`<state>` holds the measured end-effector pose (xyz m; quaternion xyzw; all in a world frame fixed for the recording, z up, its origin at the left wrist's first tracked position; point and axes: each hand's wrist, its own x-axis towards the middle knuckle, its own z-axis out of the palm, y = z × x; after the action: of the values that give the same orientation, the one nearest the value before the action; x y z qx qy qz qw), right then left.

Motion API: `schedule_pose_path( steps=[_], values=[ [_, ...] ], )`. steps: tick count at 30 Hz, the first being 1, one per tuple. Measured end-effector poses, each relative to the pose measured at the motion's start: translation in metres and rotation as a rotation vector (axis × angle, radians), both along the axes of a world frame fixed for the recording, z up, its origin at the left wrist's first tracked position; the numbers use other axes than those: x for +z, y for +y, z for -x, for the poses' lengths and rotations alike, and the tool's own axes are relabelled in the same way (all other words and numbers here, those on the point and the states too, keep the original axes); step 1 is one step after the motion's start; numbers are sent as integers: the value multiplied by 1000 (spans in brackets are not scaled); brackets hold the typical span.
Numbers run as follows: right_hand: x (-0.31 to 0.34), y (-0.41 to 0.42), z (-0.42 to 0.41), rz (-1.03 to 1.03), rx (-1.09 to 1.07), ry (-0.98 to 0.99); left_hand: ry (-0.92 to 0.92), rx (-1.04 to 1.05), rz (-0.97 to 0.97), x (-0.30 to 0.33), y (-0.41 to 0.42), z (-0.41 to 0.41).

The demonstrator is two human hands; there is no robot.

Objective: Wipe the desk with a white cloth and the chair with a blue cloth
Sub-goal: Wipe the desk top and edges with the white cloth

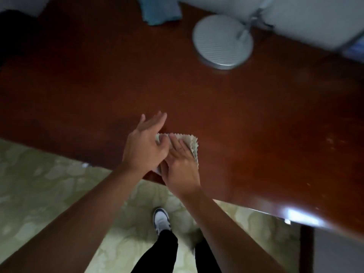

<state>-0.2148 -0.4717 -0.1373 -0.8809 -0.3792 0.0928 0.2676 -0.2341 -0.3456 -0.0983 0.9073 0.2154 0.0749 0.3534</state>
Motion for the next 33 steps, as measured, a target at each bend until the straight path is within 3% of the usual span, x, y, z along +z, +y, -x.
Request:
schedule_pose_path(
  steps=[5, 13, 18, 22, 28, 31, 33],
  values=[
    [-6, -123, -14, -40, -239, -52, -41, -312, -112, -11, -115, -50],
    [-13, -311, -52, 35, -533, -93, -16, -493, -304, -29, -274, -90],
    [-12, -405, -81, 64, -790, -124, 35, -519, -423, -44, -329, -100],
    [-11, -411, -84, 93, -860, -120, 53, -475, -488, -55, -335, -110],
    [-12, -335, -25, 26, -580, -121, 12, -417, -421, -55, -334, -110],
    [-11, -367, -40, 39, -528, -143, 4, -406, -408, -52, -336, -109],
    [-11, -402, -56, 65, -623, -163, -1, -398, -413, -54, -336, -108]
  ],
)
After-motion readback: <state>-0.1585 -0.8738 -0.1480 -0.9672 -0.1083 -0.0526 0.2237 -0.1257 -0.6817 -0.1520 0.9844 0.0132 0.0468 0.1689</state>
